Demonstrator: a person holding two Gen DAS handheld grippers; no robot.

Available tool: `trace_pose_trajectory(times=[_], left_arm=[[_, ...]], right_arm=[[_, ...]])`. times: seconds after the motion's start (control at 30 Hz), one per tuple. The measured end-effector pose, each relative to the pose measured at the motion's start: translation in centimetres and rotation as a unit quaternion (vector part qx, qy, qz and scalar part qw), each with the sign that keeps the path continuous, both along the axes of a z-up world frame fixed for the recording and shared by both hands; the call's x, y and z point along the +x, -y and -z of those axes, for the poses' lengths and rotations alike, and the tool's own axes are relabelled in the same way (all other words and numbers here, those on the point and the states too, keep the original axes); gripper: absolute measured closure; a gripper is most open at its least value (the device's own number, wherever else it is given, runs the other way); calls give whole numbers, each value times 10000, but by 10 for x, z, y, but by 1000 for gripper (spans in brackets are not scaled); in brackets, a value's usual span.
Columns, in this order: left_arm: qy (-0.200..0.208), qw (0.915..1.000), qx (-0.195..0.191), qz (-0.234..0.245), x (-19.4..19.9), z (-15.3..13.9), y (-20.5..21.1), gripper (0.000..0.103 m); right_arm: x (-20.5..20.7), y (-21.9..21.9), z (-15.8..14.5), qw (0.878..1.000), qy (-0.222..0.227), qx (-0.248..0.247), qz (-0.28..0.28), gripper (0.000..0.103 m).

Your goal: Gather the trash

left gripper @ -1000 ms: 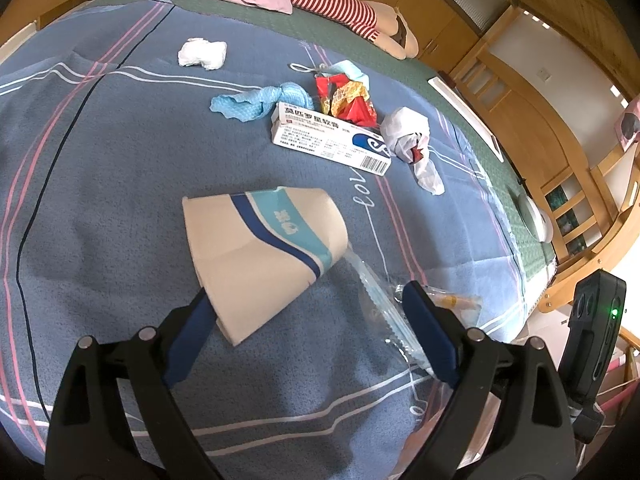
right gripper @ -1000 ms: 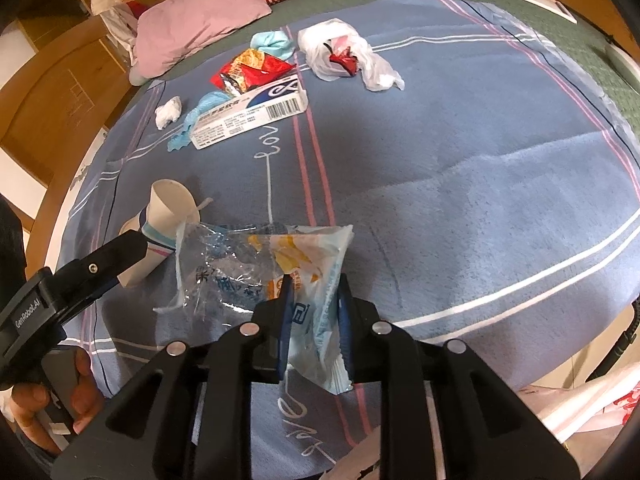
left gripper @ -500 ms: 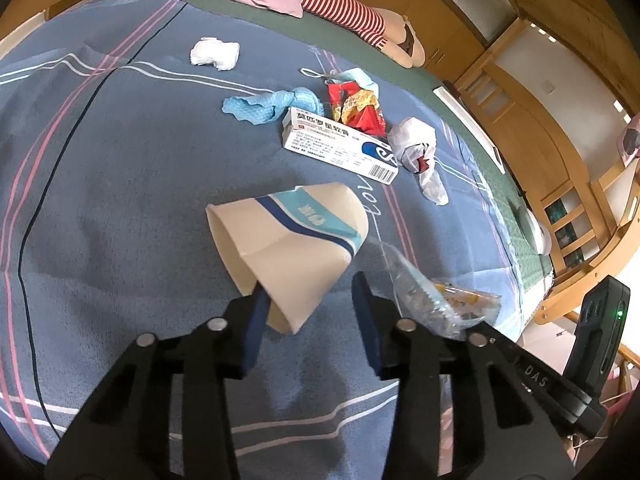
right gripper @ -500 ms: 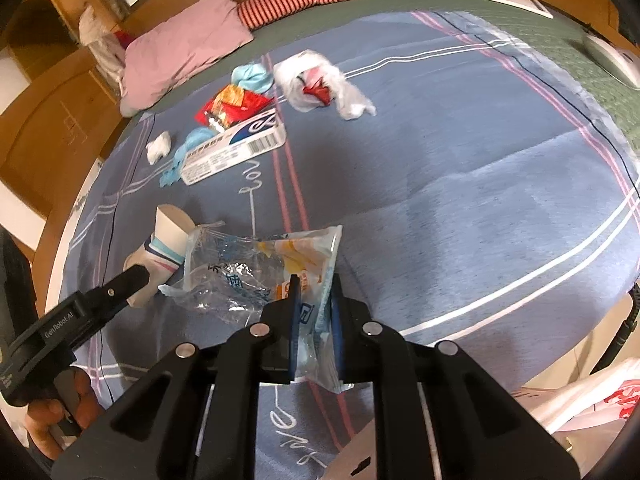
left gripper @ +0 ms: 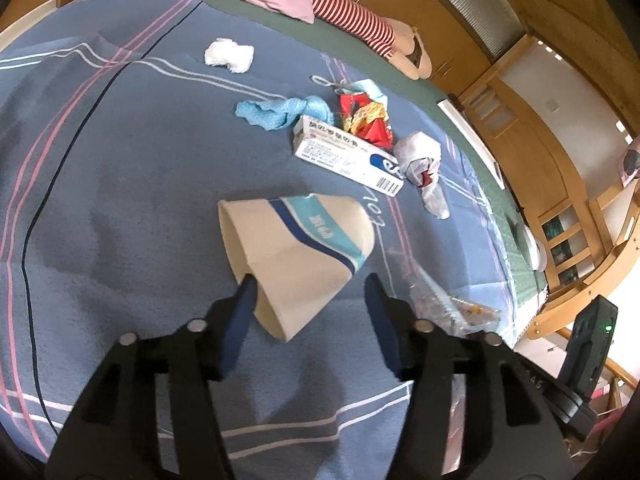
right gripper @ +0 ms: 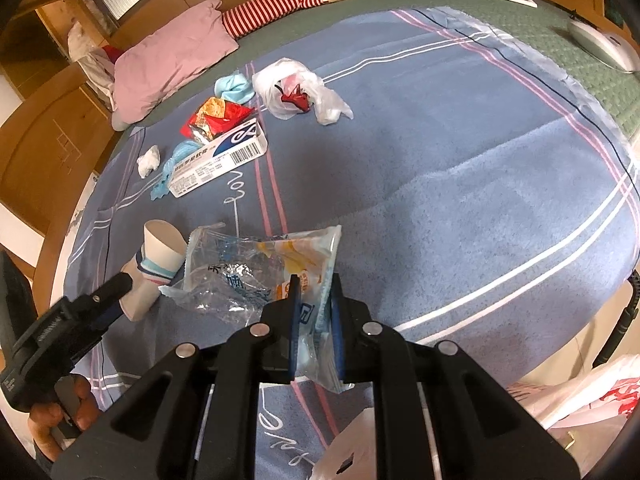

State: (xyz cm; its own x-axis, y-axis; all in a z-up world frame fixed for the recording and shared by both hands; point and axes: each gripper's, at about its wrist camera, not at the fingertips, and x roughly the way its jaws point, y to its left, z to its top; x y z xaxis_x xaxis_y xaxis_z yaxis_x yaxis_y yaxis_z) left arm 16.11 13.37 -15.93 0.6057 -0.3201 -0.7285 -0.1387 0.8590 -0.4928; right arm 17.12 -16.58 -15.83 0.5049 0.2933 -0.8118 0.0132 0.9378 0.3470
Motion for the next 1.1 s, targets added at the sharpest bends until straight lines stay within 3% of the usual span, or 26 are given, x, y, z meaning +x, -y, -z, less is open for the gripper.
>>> trace_pose_trajectory(times=[0.27, 0.47, 0.53, 0.63, 0.73, 0.83, 0.93, 0.97, 1.0, 1.1], left_arm=[[13, 9996, -248, 104, 0, 0, 1, 25], [-163, 9943, -1048, -52, 2, 11, -13, 21], [-197, 9932, -1151, -14, 3, 13, -12, 19], [-224, 9953, -944, 35, 8, 13, -6, 18], [-202, 9981, -495, -291, 18, 14, -10, 18], [-334, 9974, -525, -369, 31, 23, -14, 19], [-236, 9989, -311, -258, 38, 26, -11, 58], [-214, 9990, -330, -214, 39, 26, -11, 63], [-184, 9991, -340, -180, 39, 26, -10, 80], [184, 9993, -293, -139, 33, 15, -8, 89]], right_arm=[[1, -2, 2, 10000, -36, 2, -11, 88], [0, -1, 2, 10000, -6, -1, 20, 88], [0, 0, 2, 10000, -4, -2, 32, 88], [-1, 2, 1, 10000, 9, -9, 60, 88], [-2, 3, -1, 10000, 26, -24, 61, 88], [-2, 2, -2, 10000, 43, -52, 55, 88], [-2, 2, -1, 10000, 31, -59, 51, 88], [-2, 2, -1, 10000, 27, -58, 52, 88], [-2, 1, -1, 10000, 23, -48, 51, 88], [-5, 1, -7, 9999, 122, -76, 28, 88]])
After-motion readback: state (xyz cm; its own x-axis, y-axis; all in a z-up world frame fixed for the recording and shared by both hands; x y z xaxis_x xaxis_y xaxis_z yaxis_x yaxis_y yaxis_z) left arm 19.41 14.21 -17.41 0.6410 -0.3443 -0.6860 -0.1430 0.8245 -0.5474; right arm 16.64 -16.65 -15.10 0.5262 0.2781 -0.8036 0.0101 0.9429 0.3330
